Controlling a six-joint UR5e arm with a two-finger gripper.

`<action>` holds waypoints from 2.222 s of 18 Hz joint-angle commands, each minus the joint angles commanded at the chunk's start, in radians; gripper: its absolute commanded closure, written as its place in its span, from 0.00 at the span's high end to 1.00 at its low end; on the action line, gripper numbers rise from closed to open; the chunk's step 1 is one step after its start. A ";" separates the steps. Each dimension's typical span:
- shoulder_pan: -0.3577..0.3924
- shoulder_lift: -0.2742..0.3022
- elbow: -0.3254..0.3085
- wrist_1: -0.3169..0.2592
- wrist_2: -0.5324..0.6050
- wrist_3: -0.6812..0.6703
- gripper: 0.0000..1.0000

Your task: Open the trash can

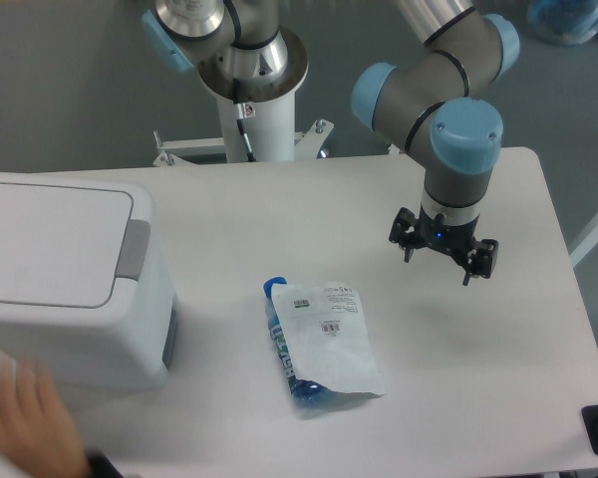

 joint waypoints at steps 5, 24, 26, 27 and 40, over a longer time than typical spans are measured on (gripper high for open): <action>0.000 0.003 -0.005 0.002 -0.003 0.000 1.00; -0.139 0.035 -0.020 0.029 -0.083 -0.285 1.00; -0.156 0.055 -0.018 0.026 -0.164 -0.294 1.00; -0.167 0.072 -0.014 0.026 -0.201 -0.316 1.00; -0.290 0.094 0.225 -0.100 -0.492 -0.581 1.00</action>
